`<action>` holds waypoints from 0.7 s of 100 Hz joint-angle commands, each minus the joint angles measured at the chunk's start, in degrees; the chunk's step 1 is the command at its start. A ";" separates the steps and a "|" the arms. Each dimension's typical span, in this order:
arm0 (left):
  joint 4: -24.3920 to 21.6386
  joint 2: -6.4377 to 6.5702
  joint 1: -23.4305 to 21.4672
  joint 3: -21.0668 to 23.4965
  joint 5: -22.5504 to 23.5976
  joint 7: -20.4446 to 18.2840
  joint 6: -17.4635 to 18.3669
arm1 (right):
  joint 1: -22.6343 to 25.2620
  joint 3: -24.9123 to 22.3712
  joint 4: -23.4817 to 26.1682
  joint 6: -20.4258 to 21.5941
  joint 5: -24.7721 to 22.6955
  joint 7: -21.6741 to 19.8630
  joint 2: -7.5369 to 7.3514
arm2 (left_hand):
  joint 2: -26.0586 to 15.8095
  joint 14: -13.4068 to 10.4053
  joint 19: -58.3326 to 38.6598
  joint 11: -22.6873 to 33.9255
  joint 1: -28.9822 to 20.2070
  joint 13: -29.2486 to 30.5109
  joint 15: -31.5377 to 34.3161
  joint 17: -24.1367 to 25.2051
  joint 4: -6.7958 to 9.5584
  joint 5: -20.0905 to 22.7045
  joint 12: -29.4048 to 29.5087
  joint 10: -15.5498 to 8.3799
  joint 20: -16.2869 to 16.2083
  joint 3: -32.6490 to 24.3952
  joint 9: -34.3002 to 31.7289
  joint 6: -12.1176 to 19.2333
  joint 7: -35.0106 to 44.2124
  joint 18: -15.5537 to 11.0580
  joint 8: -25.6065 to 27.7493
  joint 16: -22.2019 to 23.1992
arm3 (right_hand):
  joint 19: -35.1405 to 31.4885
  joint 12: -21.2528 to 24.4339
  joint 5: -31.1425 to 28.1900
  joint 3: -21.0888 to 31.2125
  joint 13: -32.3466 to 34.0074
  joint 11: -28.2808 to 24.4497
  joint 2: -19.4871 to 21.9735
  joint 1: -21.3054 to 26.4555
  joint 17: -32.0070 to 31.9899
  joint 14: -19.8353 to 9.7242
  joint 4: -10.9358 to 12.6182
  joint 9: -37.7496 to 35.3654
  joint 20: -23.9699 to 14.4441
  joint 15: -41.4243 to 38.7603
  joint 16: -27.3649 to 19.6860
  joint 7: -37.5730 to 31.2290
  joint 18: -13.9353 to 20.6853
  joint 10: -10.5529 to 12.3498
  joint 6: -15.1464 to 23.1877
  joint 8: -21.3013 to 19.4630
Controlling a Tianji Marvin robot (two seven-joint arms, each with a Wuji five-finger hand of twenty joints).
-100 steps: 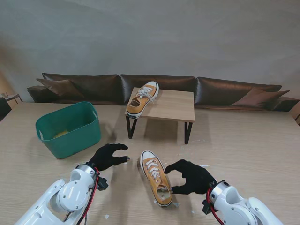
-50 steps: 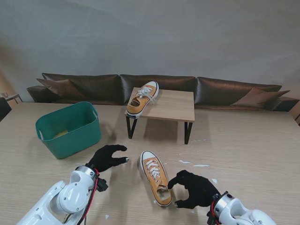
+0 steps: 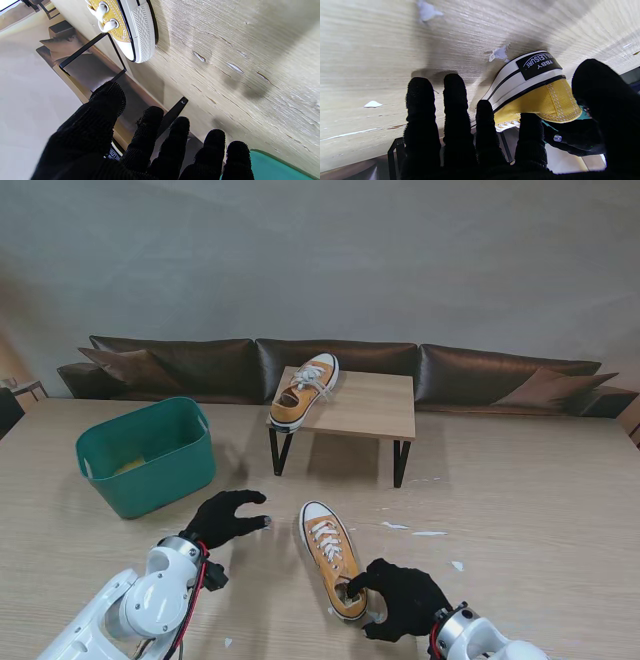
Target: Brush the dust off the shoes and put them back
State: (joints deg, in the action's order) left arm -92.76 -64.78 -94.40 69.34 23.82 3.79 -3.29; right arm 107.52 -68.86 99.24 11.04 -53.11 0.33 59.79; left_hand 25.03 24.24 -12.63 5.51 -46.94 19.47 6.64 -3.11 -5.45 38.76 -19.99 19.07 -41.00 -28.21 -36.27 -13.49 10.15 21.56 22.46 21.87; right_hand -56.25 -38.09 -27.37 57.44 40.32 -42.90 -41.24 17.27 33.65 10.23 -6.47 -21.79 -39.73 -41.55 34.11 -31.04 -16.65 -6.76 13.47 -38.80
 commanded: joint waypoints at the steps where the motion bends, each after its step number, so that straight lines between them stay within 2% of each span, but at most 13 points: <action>1: -0.42 -0.40 -0.16 -0.08 -0.26 -0.90 -0.45 | 0.03 0.61 -0.99 -0.69 -0.16 0.07 0.38 | 0.31 -0.27 0.72 0.18 0.90 -1.45 -0.18 1.08 1.03 0.96 -0.75 0.11 0.18 0.33 -0.71 0.25 0.11 -1.50 0.40 0.07 | -2.71 -1.18 -1.45 2.08 2.50 -1.26 -1.99 1.27 -14.79 0.28 -0.78 -1.66 -0.53 0.36 -0.45 -1.35 1.19 1.36 -1.07 0.18; 29: -0.48 -0.42 -0.10 -0.13 0.11 -0.77 -1.18 | -1.58 4.36 -4.07 -3.52 -4.99 6.80 0.50 | -0.03 -0.21 0.72 0.27 0.86 -1.35 -0.15 1.10 1.07 1.07 -1.04 0.46 0.13 0.58 -0.97 0.09 0.09 -1.44 0.44 0.13 | -7.37 -1.43 -7.10 6.48 9.57 -2.37 -5.92 2.51 -10.83 -0.77 -1.58 -11.20 0.52 -3.88 0.72 -10.84 0.81 1.42 -3.45 -2.16; 42: -0.43 -0.48 -0.13 -0.13 0.21 -0.54 -1.51 | -2.45 6.10 -5.82 -3.83 -5.60 8.80 0.51 | -0.06 -0.15 0.69 0.26 0.77 -1.30 -0.13 1.04 1.09 1.09 -1.09 0.57 0.12 0.67 -0.99 0.09 0.07 -1.46 0.45 0.15 | -8.62 -1.74 -9.62 7.79 11.49 -2.98 -7.70 3.11 -9.71 -1.28 -2.00 -13.62 1.00 -5.02 1.05 -14.51 0.65 1.47 -4.46 -3.40; 61: -0.49 -0.56 -0.14 -0.16 0.09 -0.30 -2.01 | -4.28 8.96 -8.78 -4.64 -7.40 12.82 0.47 | -0.22 -0.10 0.71 0.22 0.70 -1.26 -0.14 1.09 1.12 1.32 -1.12 0.92 0.10 0.74 -0.95 -0.13 0.12 -1.40 0.47 0.17 | -11.57 -2.79 -13.14 10.36 16.19 -5.03 -11.01 4.02 -6.94 -2.78 -2.78 -19.22 1.65 -8.32 2.09 -21.76 0.85 2.61 -6.27 -6.81; 63: -0.51 -0.57 -0.14 -0.16 0.07 -0.27 -2.05 | -4.51 9.27 -9.19 -4.65 -7.52 13.39 0.48 | -0.21 -0.11 0.69 0.22 0.73 -1.27 -0.15 1.04 1.11 1.36 -1.12 0.95 0.09 0.77 -0.98 -0.12 0.13 -1.37 0.48 0.17 | -12.19 -3.18 -13.55 10.60 17.06 -5.49 -11.72 4.54 -6.40 -3.13 -4.50 -20.43 1.90 -9.17 2.31 -22.88 0.93 3.09 -6.25 -6.72; 70: -0.55 -0.58 -0.16 -0.14 0.05 -0.23 -2.17 | -5.31 10.30 -10.67 -4.60 -7.89 15.23 0.51 | -0.26 -0.04 0.70 0.23 0.71 -1.27 -0.15 1.07 1.12 1.38 -1.13 1.06 0.08 0.78 -1.02 -0.21 0.13 -1.33 0.48 0.17 | -13.71 -4.04 -14.45 11.35 19.83 -6.66 -13.95 5.84 -4.64 -4.29 -7.94 -24.09 2.30 -11.30 2.85 -26.19 1.06 4.18 -6.46 -6.13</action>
State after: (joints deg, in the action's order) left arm -92.90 -64.98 -94.39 69.20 24.03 4.45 -5.21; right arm 101.78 -59.42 91.15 6.40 -60.39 16.98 60.09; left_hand 25.03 24.24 -12.63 5.65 -46.95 19.49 6.64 -3.10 -5.45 39.46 -20.88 19.84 -41.00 -28.05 -36.96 -13.54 10.26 21.55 22.62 21.87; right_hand -66.29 -40.45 -35.37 65.77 57.24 -47.33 -52.21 19.75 34.39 7.38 -11.49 -42.24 -39.12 -50.83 35.94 -52.78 -16.64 -7.51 11.41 -45.52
